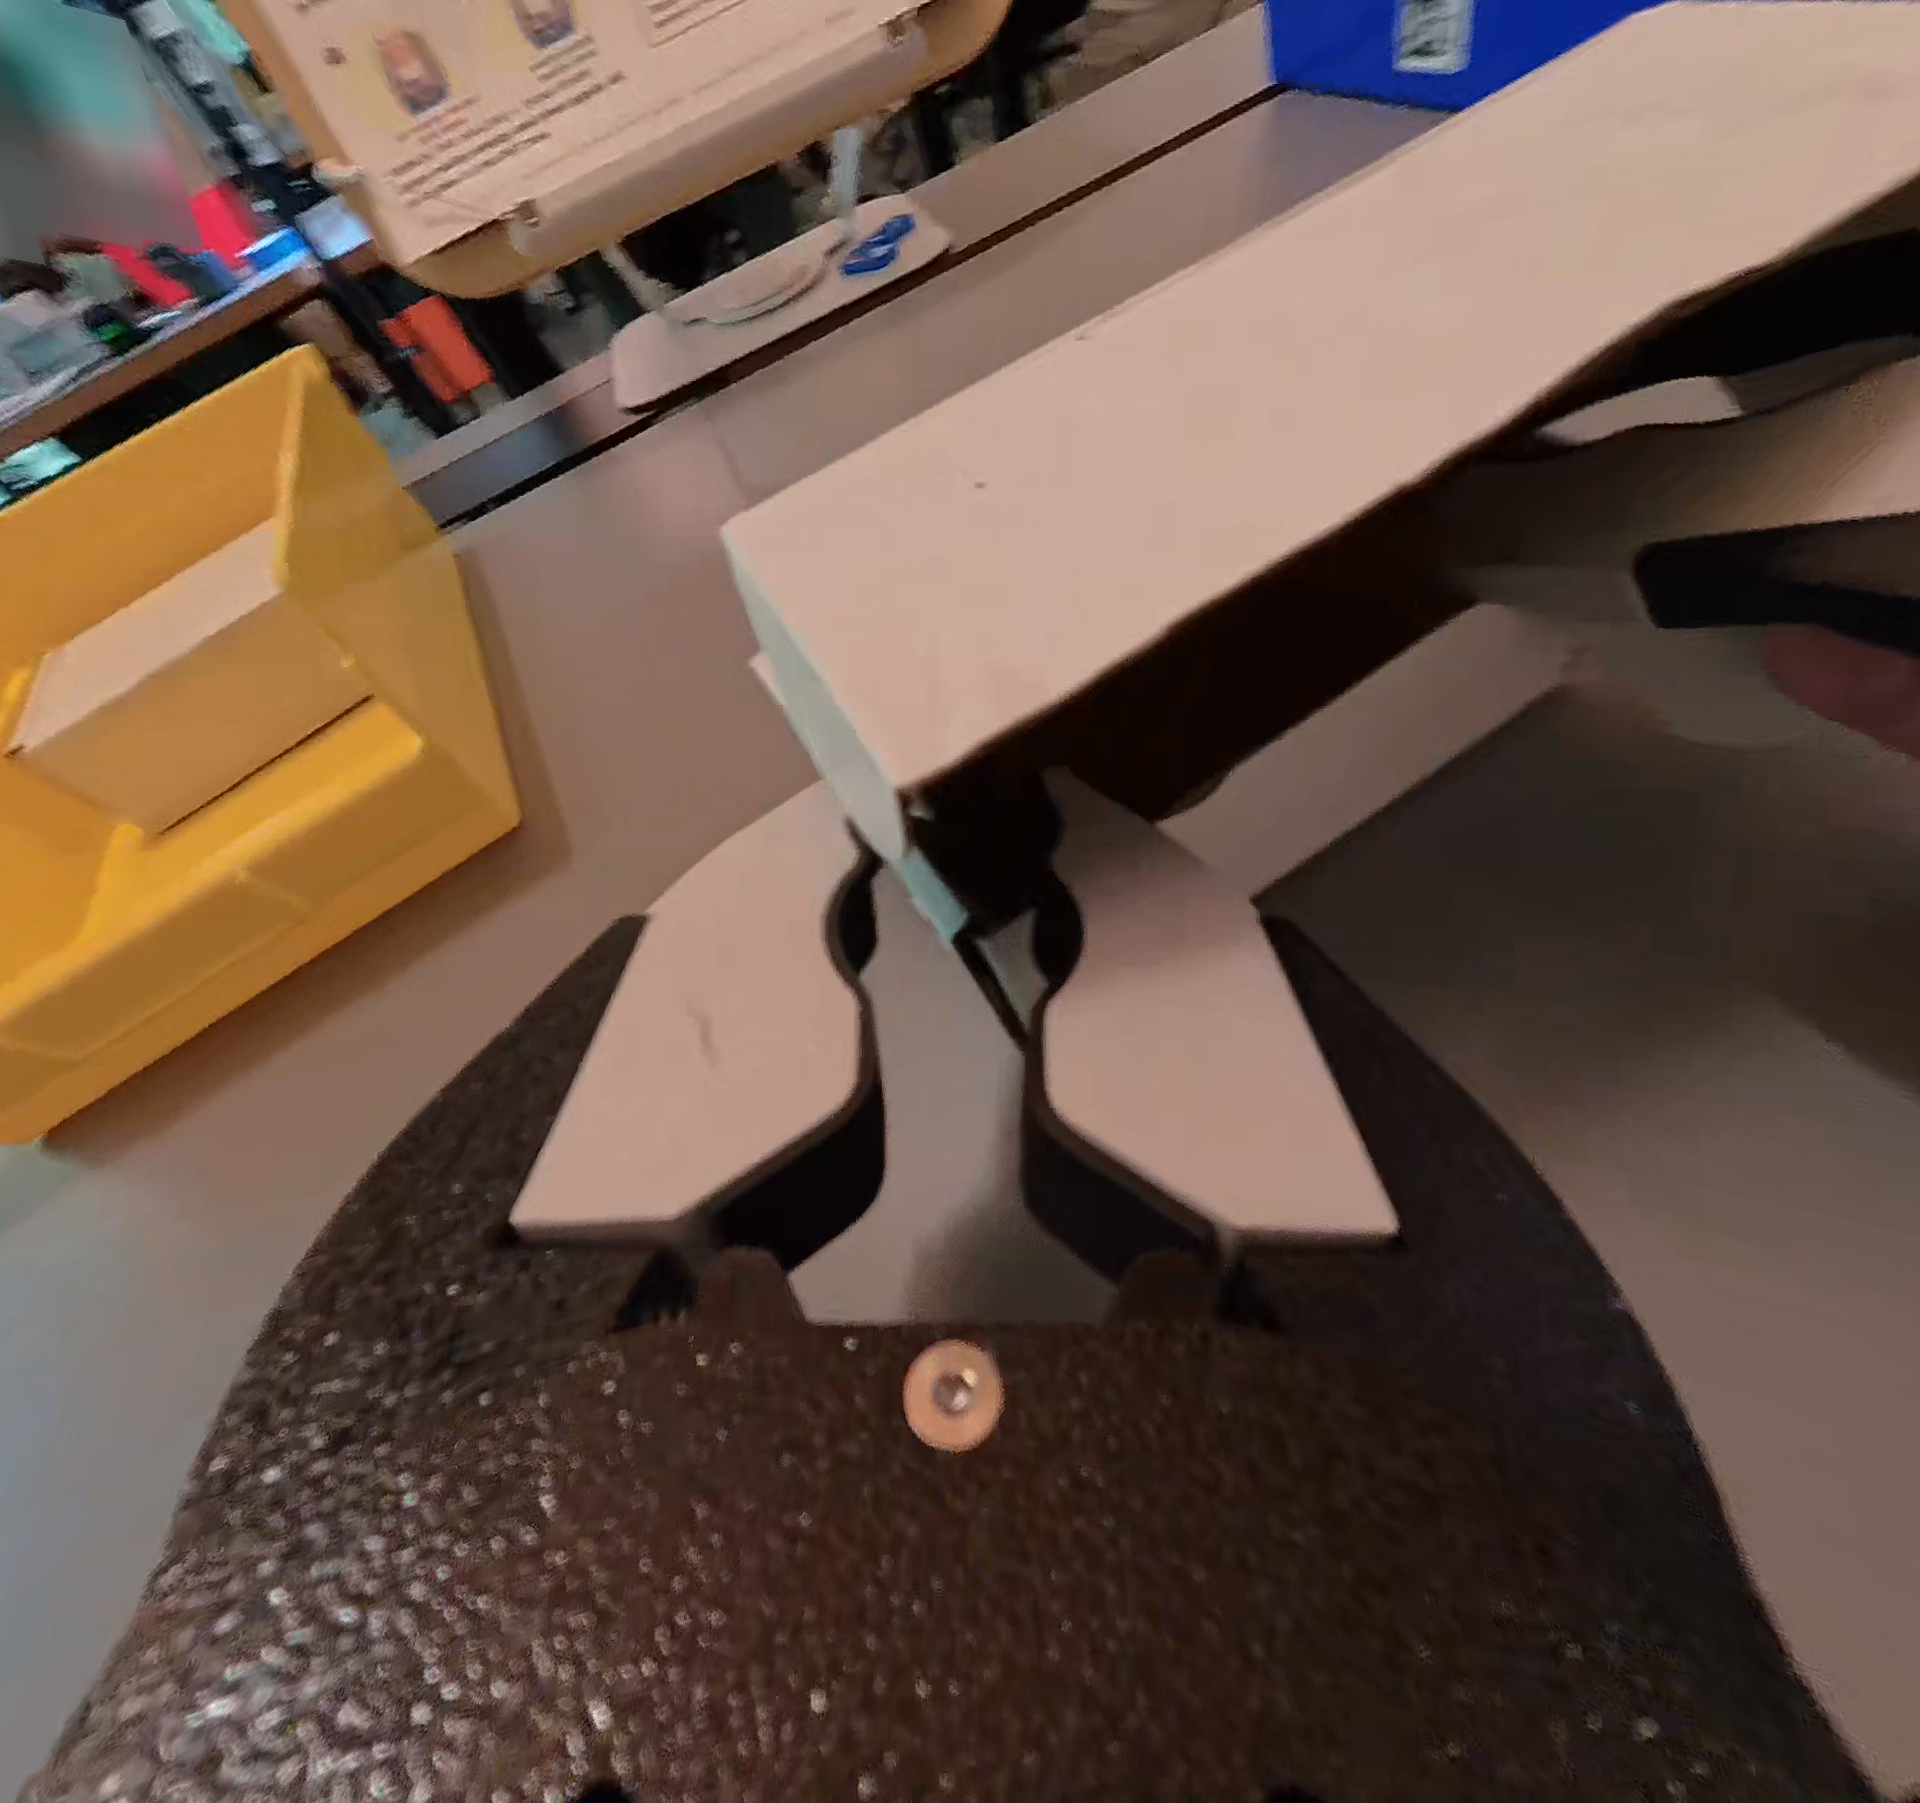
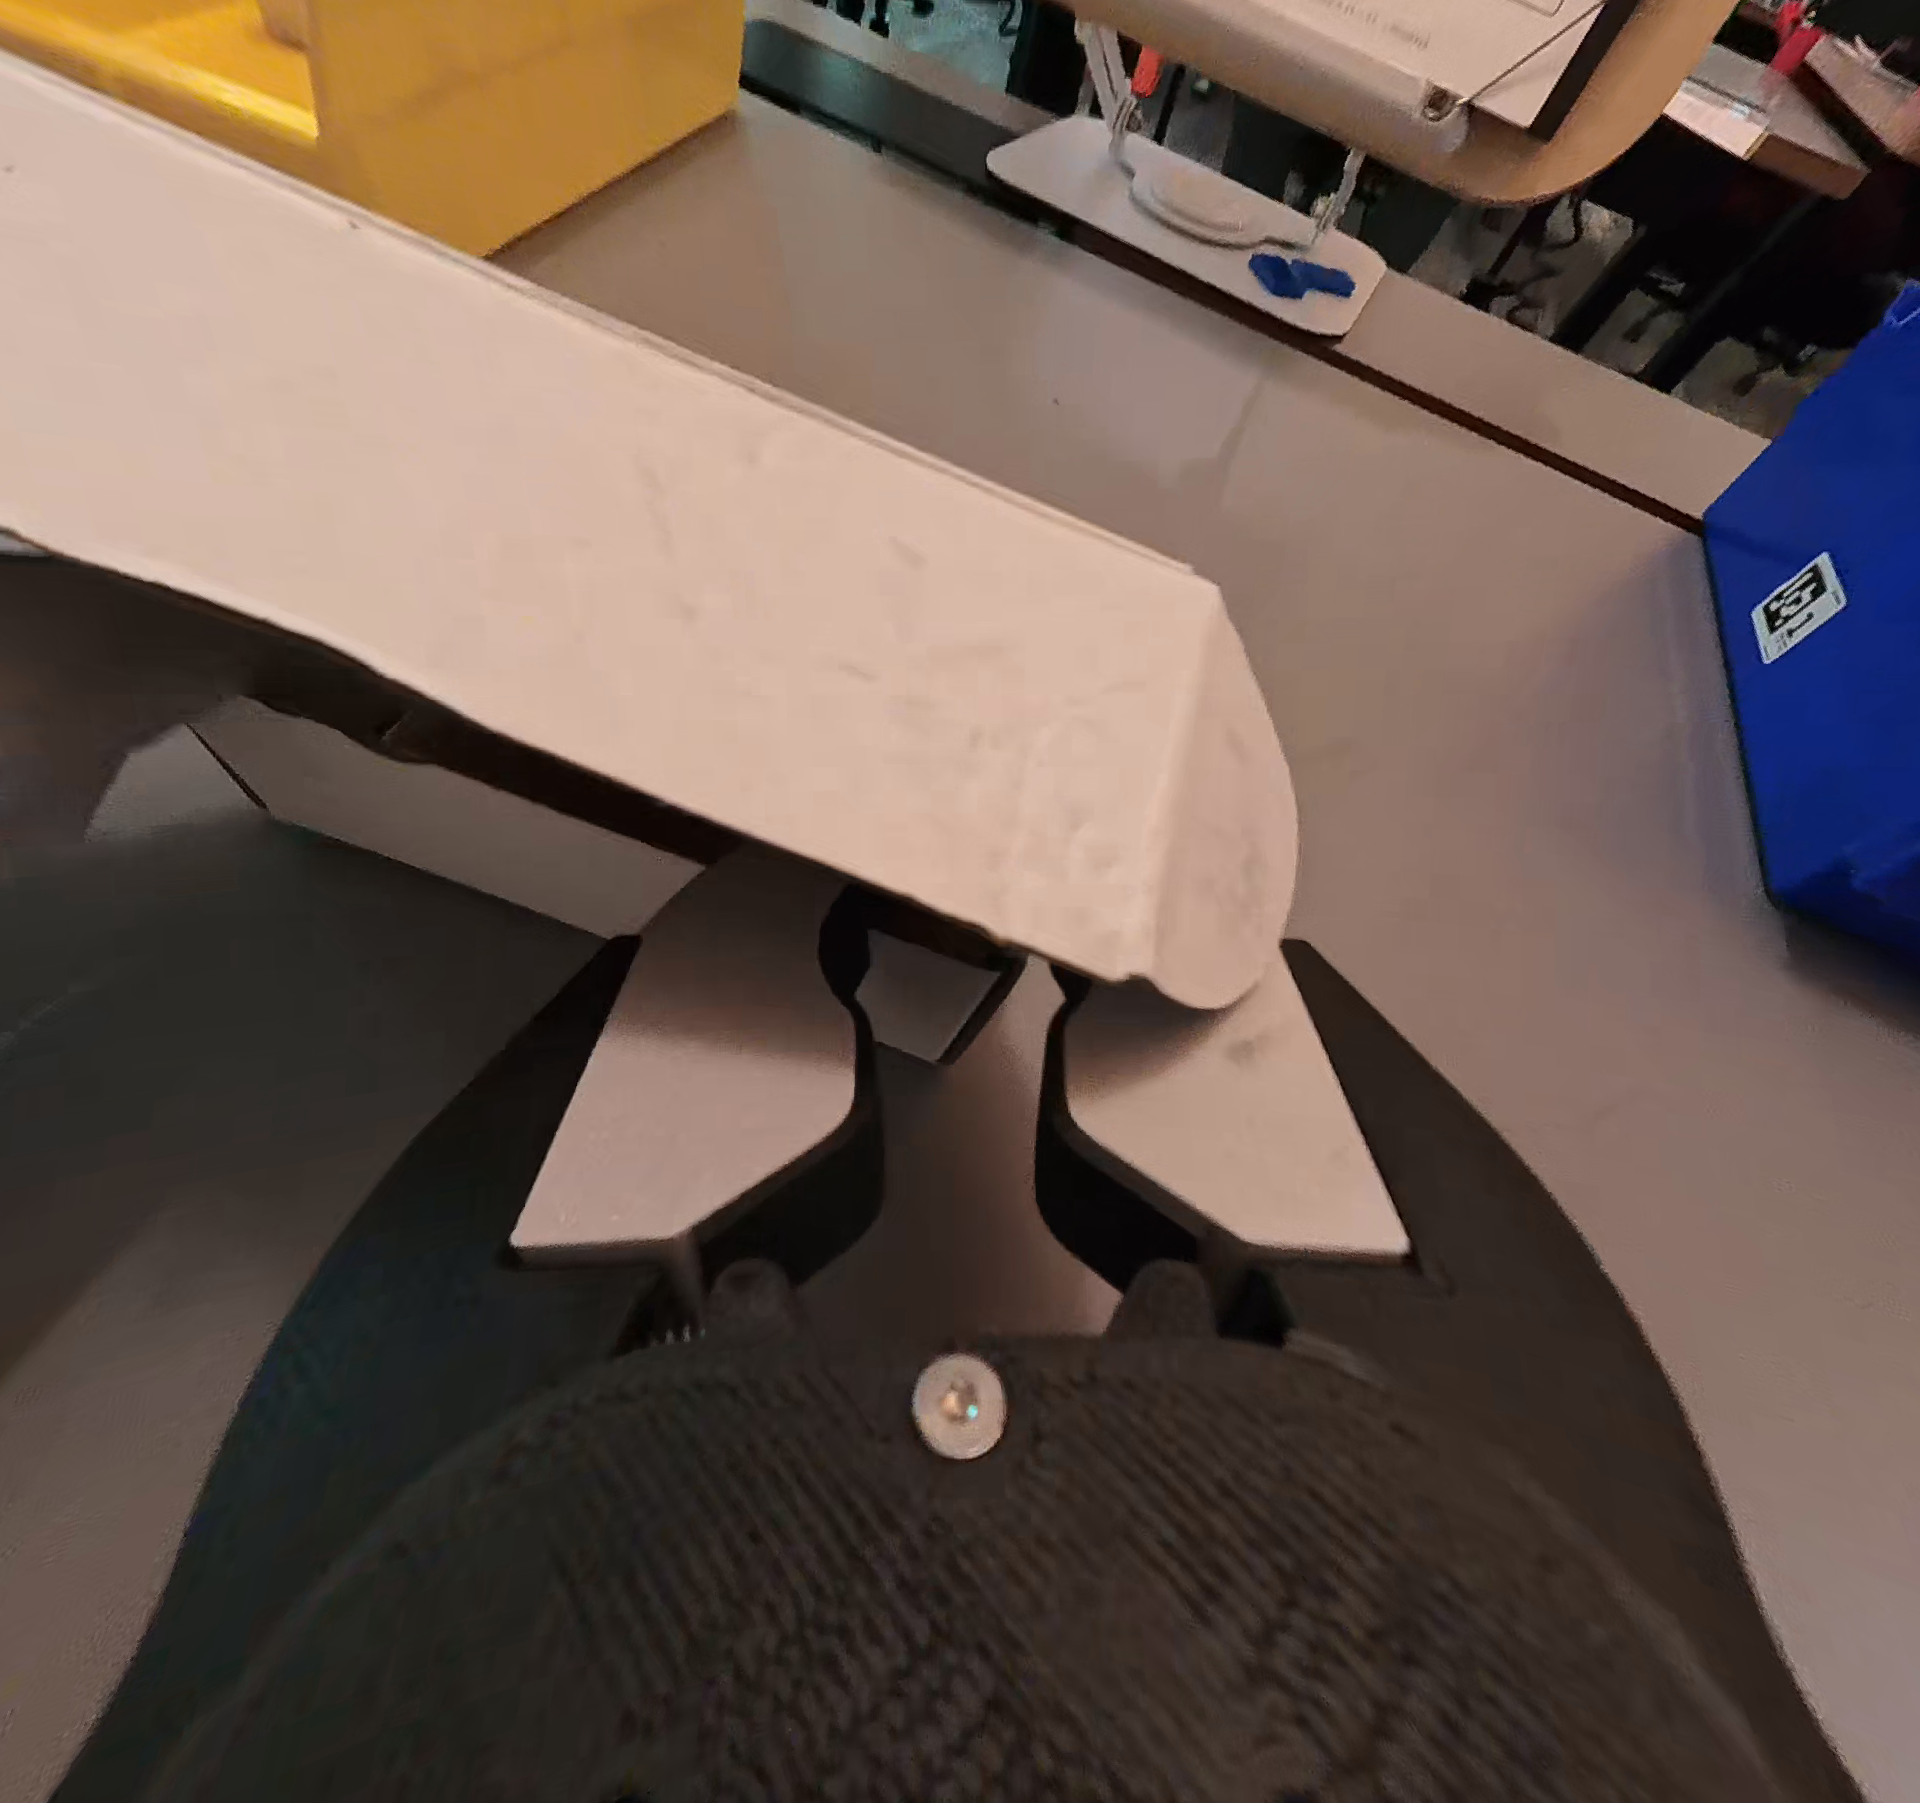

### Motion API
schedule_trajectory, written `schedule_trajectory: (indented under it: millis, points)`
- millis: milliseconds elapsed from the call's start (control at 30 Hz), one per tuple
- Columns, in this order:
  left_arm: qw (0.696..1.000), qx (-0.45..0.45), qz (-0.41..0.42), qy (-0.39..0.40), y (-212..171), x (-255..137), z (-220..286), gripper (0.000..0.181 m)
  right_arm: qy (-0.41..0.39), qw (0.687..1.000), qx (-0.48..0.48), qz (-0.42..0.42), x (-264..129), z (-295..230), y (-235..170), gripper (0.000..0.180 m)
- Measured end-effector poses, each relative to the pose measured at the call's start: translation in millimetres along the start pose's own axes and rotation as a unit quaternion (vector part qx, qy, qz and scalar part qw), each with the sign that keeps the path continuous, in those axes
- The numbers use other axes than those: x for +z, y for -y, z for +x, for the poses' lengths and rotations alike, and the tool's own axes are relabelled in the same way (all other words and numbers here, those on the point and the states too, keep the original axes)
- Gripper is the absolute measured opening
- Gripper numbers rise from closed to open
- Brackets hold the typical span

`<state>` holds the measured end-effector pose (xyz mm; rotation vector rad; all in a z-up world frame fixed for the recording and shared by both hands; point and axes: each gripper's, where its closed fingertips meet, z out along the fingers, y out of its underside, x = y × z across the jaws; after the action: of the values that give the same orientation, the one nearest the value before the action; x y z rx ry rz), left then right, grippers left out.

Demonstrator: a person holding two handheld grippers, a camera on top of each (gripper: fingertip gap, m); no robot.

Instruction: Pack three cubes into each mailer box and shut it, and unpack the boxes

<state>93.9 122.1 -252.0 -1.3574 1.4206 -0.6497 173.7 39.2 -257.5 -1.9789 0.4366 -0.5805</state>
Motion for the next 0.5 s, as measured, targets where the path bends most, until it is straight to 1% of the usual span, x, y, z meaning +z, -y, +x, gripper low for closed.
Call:
schedule_trajectory:
  millis: [33,100,233,300,333,367,400,433,467,500]
  points:
    - [1.0,0.001,0.008,-0.03,1.3,-1.7,5.2,0.036,0.0,1.0,0.007,0.002,-0.9,0.8,-0.8,0.032]
    - [0.997,0.015,0.012,-0.077,-0.5,-7.3,7.9,0.049,0.014,1.0,0.011,0.008,-1.8,-1.7,-0.8,0.035]
    - [0.973,0.096,-0.012,-0.21,-14.2,-34.0,6.5,0.059,0.031,0.999,0.0,0.01,-2.0,-5.3,-0.4,0.036]
    - [0.956,0.074,-0.001,-0.284,-4.3,-56.0,4.8,0.058,0.033,0.999,-0.001,0.01,-1.6,-5.4,0.0,0.037]
    - [0.951,0.039,0.026,-0.307,12.2,-64.8,0.7,0.048,0.035,0.999,-0.002,0.011,-1.1,-5.5,0.3,0.036]
    - [0.945,-0.007,0.061,-0.323,33.6,-71.3,-5.3,0.022,0.036,0.999,-0.002,0.012,-0.7,-5.7,0.5,0.037]
    - [0.938,-0.06,0.091,-0.329,54.6,-72.9,-14.0,0.0,0.037,0.999,-0.001,0.012,-0.3,-5.6,0.7,0.037]
    - [0.934,-0.112,0.103,-0.324,70.0,-68.0,-24.5,0.0,0.039,0.999,0.0,0.012,0.1,-6.1,0.9,0.037]
    - [0.93,-0.141,0.094,-0.326,77.0,-59.7,-31.3,0.0,0.041,0.999,-0.001,0.011,0.2,-6.8,1.1,0.039]
    - [0.931,-0.151,0.069,-0.326,76.9,-48.2,-35.6,0.0,0.043,0.999,-0.003,0.009,0.1,-7.2,1.1,0.039]
